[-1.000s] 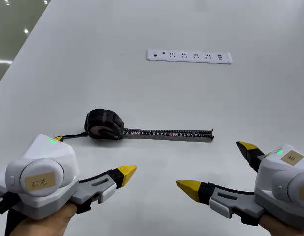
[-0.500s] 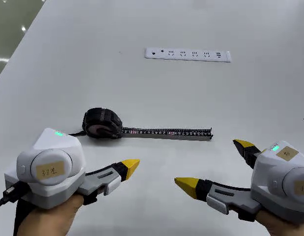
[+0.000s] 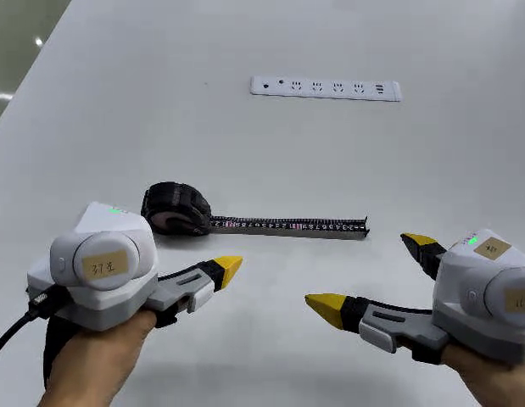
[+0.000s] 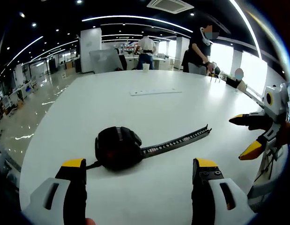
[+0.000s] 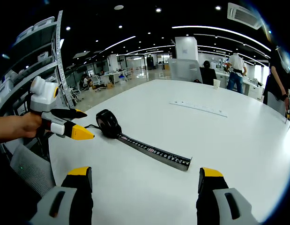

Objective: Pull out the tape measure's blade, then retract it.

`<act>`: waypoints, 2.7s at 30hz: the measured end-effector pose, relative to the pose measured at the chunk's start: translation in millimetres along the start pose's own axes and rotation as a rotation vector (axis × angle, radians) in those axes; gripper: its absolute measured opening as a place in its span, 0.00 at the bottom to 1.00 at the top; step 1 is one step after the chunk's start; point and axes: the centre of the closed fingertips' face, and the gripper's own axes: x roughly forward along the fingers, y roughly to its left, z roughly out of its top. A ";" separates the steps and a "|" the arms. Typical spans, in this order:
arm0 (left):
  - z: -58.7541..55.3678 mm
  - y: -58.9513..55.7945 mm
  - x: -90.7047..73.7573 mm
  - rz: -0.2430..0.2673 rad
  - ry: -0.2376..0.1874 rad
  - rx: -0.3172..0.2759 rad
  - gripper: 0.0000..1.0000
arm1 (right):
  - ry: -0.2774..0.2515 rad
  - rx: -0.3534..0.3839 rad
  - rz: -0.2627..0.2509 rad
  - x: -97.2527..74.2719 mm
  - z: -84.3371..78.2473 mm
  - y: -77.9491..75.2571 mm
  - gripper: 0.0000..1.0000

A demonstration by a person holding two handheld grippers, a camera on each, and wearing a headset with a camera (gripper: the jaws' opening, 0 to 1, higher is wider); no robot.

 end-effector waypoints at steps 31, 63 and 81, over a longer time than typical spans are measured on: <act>3.1 19.0 38.0 0.063 0.030 -0.065 0.74 | 0.097 -0.077 0.087 24.7 -11.8 -30.8 0.72; 6.5 35.3 60.8 0.129 0.064 -0.167 0.61 | 0.236 -0.338 0.204 53.2 -16.8 -63.4 0.50; 8.1 41.0 68.4 0.149 0.079 -0.170 0.58 | 0.345 -0.474 0.306 67.3 -24.6 -73.3 0.28</act>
